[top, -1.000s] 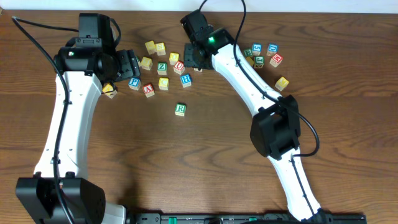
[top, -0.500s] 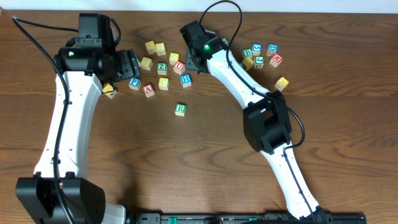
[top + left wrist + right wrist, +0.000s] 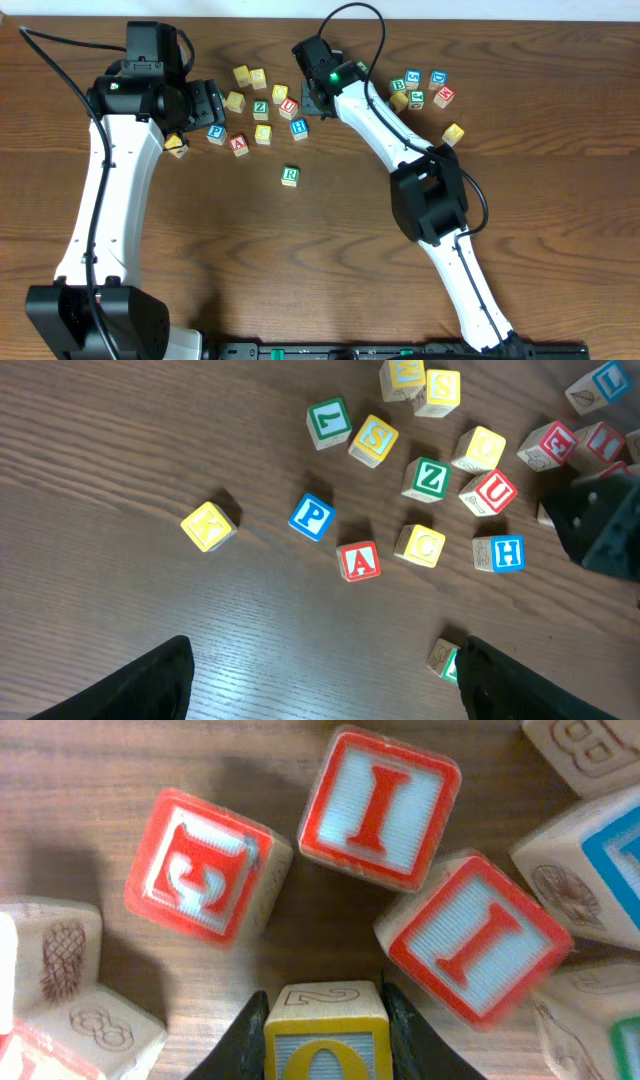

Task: Spell out ROBOT
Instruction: 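Grasp the yellow O block with the right gripper, then place the yellow O block just right of the R block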

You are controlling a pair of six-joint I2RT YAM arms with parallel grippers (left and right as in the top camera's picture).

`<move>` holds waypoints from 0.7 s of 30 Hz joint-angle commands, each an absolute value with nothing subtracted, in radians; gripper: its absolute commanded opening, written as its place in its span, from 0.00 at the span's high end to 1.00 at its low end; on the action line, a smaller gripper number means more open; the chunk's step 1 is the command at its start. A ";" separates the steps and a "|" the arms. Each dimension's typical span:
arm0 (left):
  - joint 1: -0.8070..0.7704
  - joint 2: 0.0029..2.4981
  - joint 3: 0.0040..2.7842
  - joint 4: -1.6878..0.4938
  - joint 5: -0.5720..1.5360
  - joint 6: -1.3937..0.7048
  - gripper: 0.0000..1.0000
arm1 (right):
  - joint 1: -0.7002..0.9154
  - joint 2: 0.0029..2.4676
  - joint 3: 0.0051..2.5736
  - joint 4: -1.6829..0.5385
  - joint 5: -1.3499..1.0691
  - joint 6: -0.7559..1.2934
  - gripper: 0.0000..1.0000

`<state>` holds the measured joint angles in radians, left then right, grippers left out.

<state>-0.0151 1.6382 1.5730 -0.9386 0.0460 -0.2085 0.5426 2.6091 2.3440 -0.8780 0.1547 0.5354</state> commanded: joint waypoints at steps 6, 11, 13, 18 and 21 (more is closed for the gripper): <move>-0.018 1.649 1.574 -0.934 0.035 -0.202 0.18 | 0.542 2.352 2.356 -1.272 0.124 0.403 0.81; -0.018 1.649 1.574 -0.923 -0.083 -0.203 0.18 | 0.608 2.358 2.237 -1.374 0.050 0.465 0.81; -0.018 1.649 1.574 -0.896 -0.084 -0.203 0.18 | 0.639 2.358 2.172 -1.334 0.049 0.510 0.82; -0.018 1.649 1.574 -0.857 -0.084 -0.203 0.17 | 0.699 2.358 2.033 -1.185 0.049 0.592 0.82; -0.018 1.649 1.574 -0.854 -0.084 -0.203 0.18 | 0.718 2.358 1.981 -1.110 0.051 0.635 0.81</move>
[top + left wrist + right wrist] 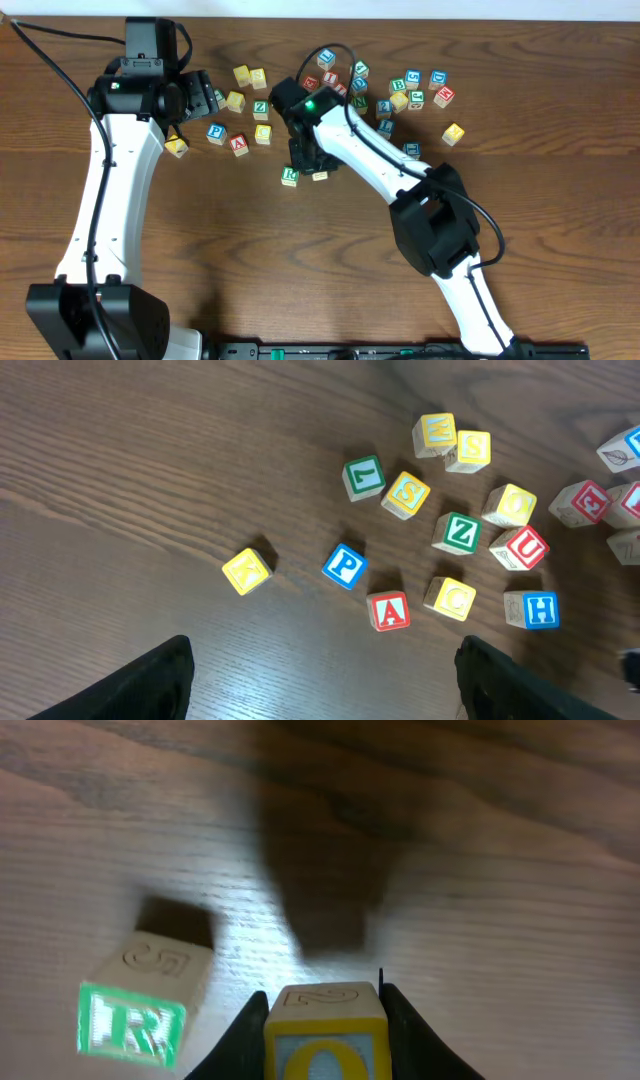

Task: Spell out ROBOT
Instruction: 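Place the yellow O block just right of the R block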

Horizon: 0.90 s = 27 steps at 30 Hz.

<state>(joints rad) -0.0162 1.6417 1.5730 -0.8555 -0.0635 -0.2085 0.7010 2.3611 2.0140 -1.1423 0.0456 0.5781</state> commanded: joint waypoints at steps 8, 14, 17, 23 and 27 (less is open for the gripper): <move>-0.018 1.649 1.574 -0.855 -0.092 -0.202 0.18 | 0.730 2.358 1.934 -1.029 0.026 0.680 0.65; -0.018 1.649 1.574 -0.854 -0.091 -0.203 0.18 | 0.737 2.358 1.934 -1.040 0.001 0.680 0.54; -0.018 1.649 1.574 -0.854 -0.091 -0.203 0.18 | 0.737 2.358 1.934 -1.047 -0.004 0.680 0.53; -0.018 1.649 1.574 -0.854 -0.091 -0.203 0.18 | 0.736 2.358 1.934 -1.044 0.038 0.672 0.53; -0.018 1.649 1.574 -0.854 -0.091 -0.203 0.18 | 0.738 2.358 1.934 -1.011 0.069 0.673 0.34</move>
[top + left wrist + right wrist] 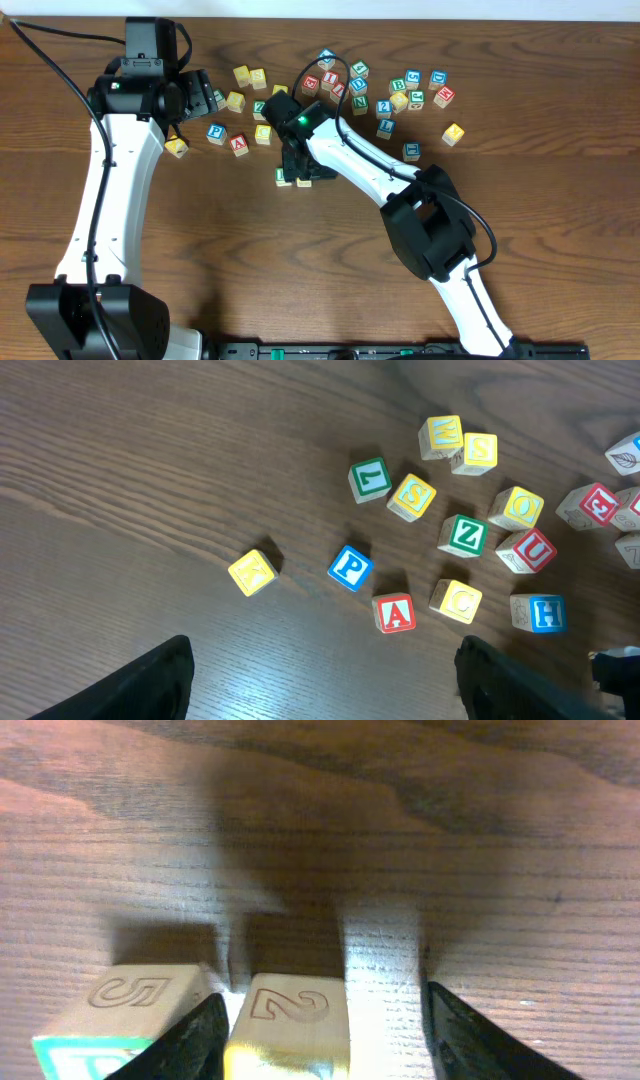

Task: Spell out ROBOT
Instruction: 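Place the yellow O block just right of the R block, then move the right gripper to the pile and grasp the green B block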

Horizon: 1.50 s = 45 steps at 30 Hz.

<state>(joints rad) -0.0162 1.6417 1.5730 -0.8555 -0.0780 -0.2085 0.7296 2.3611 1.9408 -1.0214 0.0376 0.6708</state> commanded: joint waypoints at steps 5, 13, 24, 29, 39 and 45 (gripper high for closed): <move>-0.018 1.649 1.574 -0.853 -0.091 -0.203 0.17 | 0.739 2.358 1.934 -1.007 0.069 0.672 0.41; -0.019 1.649 1.574 -0.852 -0.083 -0.203 0.18 | 0.662 2.193 1.982 -0.924 0.069 0.533 0.33; -0.019 1.649 1.573 -0.855 -0.037 -0.203 0.17 | 0.295 2.118 1.988 -0.917 0.068 0.376 0.31; -0.019 1.659 1.572 -0.854 -0.037 -0.203 0.18 | 0.263 2.166 1.988 -0.735 0.051 0.124 0.28; -0.019 1.730 1.572 -0.858 -0.033 -0.203 0.18 | 0.261 2.347 1.988 -0.638 0.077 0.076 0.34; -0.019 1.730 1.572 -0.858 -0.033 -0.203 0.18 | 0.260 2.391 1.988 -0.644 0.144 0.116 0.39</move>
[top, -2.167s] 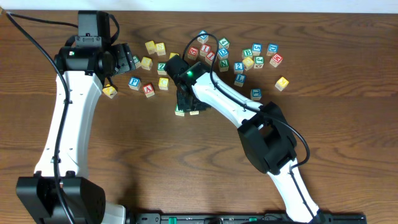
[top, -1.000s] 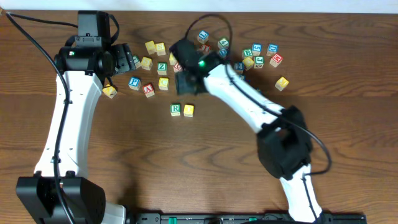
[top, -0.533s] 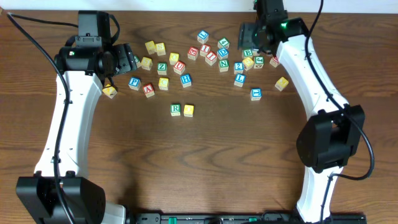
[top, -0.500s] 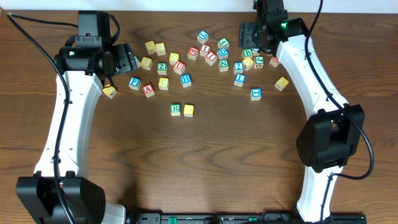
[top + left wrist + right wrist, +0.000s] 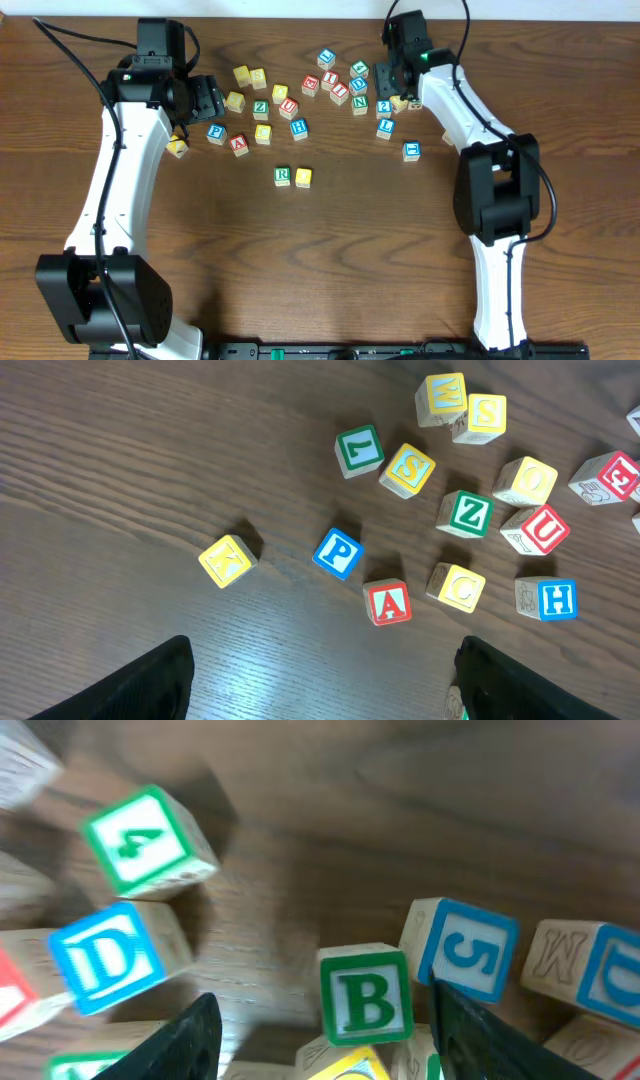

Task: Spell out ROBOT
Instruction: 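Move the right gripper to the pile and grasp the green B block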

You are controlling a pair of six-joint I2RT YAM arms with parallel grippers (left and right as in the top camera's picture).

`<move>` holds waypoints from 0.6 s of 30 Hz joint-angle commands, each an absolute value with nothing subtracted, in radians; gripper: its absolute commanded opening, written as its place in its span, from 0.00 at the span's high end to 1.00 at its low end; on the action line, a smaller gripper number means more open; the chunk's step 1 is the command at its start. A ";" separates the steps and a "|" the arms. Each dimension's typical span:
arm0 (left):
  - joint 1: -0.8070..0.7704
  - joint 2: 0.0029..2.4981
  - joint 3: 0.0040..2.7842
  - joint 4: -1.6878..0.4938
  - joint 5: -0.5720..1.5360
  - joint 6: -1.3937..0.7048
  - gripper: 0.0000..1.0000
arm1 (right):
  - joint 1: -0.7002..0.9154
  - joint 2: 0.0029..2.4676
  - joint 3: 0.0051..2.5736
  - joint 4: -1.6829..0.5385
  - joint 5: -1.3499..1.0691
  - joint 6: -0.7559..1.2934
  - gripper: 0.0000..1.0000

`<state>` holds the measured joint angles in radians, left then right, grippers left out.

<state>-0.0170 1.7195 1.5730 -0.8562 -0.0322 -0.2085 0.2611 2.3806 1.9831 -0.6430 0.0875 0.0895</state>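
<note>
A green R block (image 5: 283,176) and a yellow O block (image 5: 303,176) sit side by side mid-table, O to the right of R. My right gripper (image 5: 392,75) hangs open over the far right cluster. In the right wrist view the gripper (image 5: 330,1040) has a green B block (image 5: 367,995) between its spread fingers, untouched. My left gripper (image 5: 205,100) is open above the left cluster, and in its wrist view (image 5: 325,690) nothing lies between the fingers.
Under the left wrist lie loose blocks: yellow K (image 5: 226,558), blue P (image 5: 338,552), red A (image 5: 387,601), yellow C (image 5: 459,585), blue H (image 5: 549,598), green Z (image 5: 468,513), red U (image 5: 543,528). Near B are a green 4 (image 5: 150,840), blue D (image 5: 110,958) and blue 5 (image 5: 468,952).
My right gripper was open around the O block beside R at mid-table. It is now at the far right cluster, open over the green B. O stays next to R.
My right gripper was shut on the yellow O over the red blocks at the back. Then it held O just right of the R block. Then it stood open with O resting beside R. Now it is open over B. My left gripper stayed open above its cluster.
</note>
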 commanded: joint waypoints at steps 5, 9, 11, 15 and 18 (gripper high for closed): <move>-0.019 1.730 1.572 -0.858 -0.033 -0.203 0.18 | 0.260 2.431 1.988 -0.634 0.147 0.134 0.40; -0.019 1.730 1.572 -0.858 -0.033 -0.203 0.18 | 0.260 2.441 1.988 -0.614 0.152 0.160 0.42; -0.019 1.730 1.572 -0.859 -0.033 -0.203 0.18 | 0.260 2.441 1.987 -0.608 0.152 0.179 0.45; -0.019 1.730 1.572 -0.859 -0.034 -0.203 0.18 | 0.257 2.441 1.987 -0.579 0.152 0.196 0.48; -0.019 1.730 1.572 -0.862 -0.033 -0.203 0.18 | 0.254 2.441 1.987 -0.578 0.152 0.213 0.55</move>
<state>-0.0170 1.7199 1.5730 -0.8570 -0.0322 -0.2085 0.2604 2.4340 1.9831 -0.5808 0.1356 0.1867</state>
